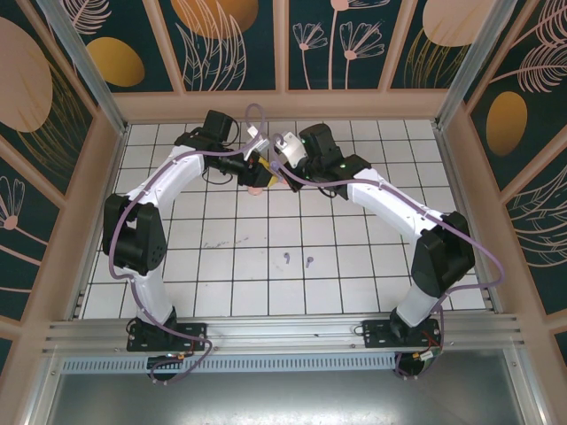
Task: Insert wireless bluetooth earbuds into charging case
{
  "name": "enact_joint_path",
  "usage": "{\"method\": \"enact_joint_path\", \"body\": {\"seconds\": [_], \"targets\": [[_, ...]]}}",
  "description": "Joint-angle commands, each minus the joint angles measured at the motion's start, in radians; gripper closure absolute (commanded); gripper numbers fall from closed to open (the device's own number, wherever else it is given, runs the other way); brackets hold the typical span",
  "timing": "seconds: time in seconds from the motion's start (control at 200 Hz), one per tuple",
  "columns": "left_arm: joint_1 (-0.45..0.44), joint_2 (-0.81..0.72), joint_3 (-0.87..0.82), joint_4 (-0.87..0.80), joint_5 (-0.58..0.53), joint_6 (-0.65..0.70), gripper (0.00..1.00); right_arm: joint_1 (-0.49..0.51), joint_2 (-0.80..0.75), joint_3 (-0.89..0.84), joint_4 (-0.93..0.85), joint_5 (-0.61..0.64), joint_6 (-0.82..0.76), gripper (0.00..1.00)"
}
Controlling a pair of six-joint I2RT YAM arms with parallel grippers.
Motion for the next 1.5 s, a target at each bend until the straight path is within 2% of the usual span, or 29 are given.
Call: {"method": "enact_joint_path", "body": {"seconds": [0.0, 0.325, 0.525, 0.561, 0.661, 0.891, 1.046, 1.166, 1.491], "targets": [[-0.011, 0.014, 0.031, -0.018, 0.05, 0.032, 0.65, 0.011, -0.022, 0.033, 0.003, -0.026, -0.005, 1.0], [-0.013, 0.013, 0.028, 0.005, 0.066, 0.023, 0.83, 0.011, -0.031, 0.033, 0.012, -0.018, 0.002, 1.0], [-0.013, 0.007, 0.012, 0.04, 0.086, 0.004, 1.0, 0.009, -0.045, 0.031, 0.04, 0.003, 0.02, 0.99], [-0.013, 0.005, 0.004, 0.056, 0.086, -0.008, 1.0, 0.006, -0.047, 0.032, 0.044, 0.005, 0.026, 0.95], [-0.014, -0.014, -0.043, 0.159, 0.079, -0.064, 1.0, -0.014, -0.062, 0.029, 0.048, -0.003, 0.058, 0.73], [-0.008, -0.071, -0.192, 0.479, 0.038, -0.25, 1.0, -0.103, -0.214, -0.1, 0.094, -0.116, 0.171, 0.51], [-0.004, -0.095, -0.25, 0.623, -0.014, -0.332, 1.0, -0.18, -0.359, -0.246, 0.132, -0.177, 0.267, 0.45], [0.002, -0.138, -0.323, 0.766, -0.09, -0.41, 1.0, -0.21, -0.432, -0.356, 0.147, -0.163, 0.354, 0.44], [0.002, -0.303, -0.491, 1.12, -0.275, -0.555, 1.0, -0.215, -0.421, -0.55, 0.205, -0.033, 0.57, 0.44]]}}
